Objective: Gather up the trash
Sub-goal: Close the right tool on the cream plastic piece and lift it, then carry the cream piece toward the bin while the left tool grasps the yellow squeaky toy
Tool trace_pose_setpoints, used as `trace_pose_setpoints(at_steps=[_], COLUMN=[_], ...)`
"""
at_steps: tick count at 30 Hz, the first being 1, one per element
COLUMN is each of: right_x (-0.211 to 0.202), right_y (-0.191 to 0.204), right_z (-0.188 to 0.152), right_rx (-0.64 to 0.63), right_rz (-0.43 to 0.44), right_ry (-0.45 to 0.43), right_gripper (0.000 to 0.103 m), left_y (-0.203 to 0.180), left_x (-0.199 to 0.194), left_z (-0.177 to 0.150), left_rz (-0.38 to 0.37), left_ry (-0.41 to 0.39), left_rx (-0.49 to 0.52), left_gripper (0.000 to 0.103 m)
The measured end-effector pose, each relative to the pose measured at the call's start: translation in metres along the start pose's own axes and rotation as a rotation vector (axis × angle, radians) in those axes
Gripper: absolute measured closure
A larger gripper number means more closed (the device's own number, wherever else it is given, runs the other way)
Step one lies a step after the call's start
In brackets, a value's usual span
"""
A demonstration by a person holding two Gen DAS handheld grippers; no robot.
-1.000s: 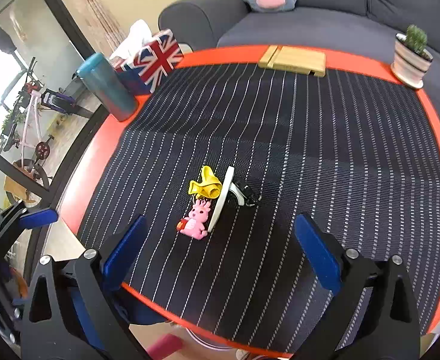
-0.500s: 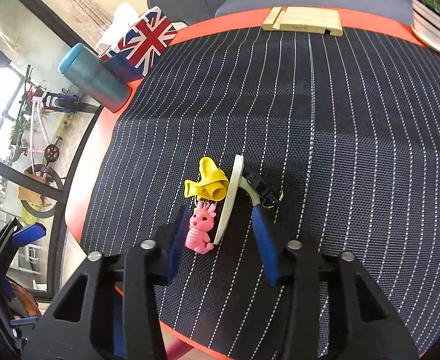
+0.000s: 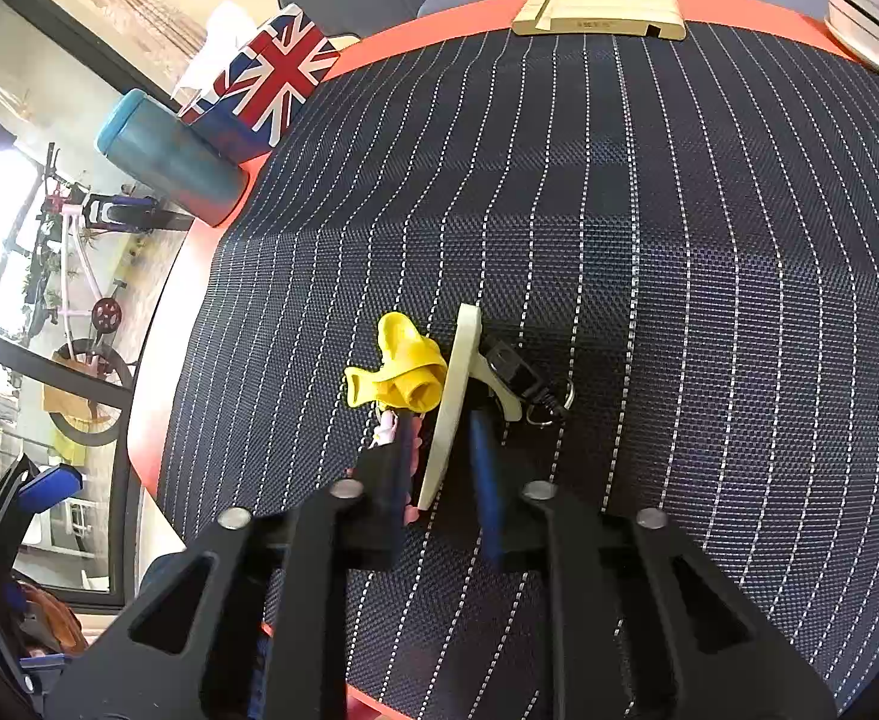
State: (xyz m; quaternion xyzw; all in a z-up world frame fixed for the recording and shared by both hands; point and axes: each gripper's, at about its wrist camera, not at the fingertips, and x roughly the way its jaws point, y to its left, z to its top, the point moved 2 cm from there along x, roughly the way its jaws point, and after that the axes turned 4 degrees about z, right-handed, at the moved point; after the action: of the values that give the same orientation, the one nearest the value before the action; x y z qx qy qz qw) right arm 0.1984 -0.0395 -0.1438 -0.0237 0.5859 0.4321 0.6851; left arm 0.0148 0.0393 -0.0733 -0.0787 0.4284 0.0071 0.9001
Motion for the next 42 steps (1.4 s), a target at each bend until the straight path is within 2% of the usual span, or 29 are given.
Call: trace_pose_setpoints(at_steps=[3,13,24,34,42], right_x=[0.000,-0.017,-0.052,-0.073,-0.081], right_y=[0.000,0.005,0.012,0.003,-0.008], right_z=[-0.001,-0.001,-0.002,-0.009,-0.016], right_rx=[-0.002,-0.024,-0.051,-0.044,-0.029], right_rz=[0.002,-0.003,-0.001,-0.004,-0.003], right_ry=[-0.002,-0.036,-0.079,-0.105,-0.114], right_gripper=[0.096,0.097,0.097,0.097,0.097], left_y=[0.000,-0.002,-0.010,-0.014,-0.017], left_x=[0.001,0.009,0.027,0.055,0.087], left_z=[0.000,0.005,0.030,0.053,0.068], left_rz=[0.000,0.000,-0.009,-0.017,-0.011], left_ry=[0.000,0.006,0.015,0.068,0.144], left_rx=[-0.001,0.007,0.043,0.076,0.114], left_gripper=[0.009,0.009,0.009,0.009,0.009])
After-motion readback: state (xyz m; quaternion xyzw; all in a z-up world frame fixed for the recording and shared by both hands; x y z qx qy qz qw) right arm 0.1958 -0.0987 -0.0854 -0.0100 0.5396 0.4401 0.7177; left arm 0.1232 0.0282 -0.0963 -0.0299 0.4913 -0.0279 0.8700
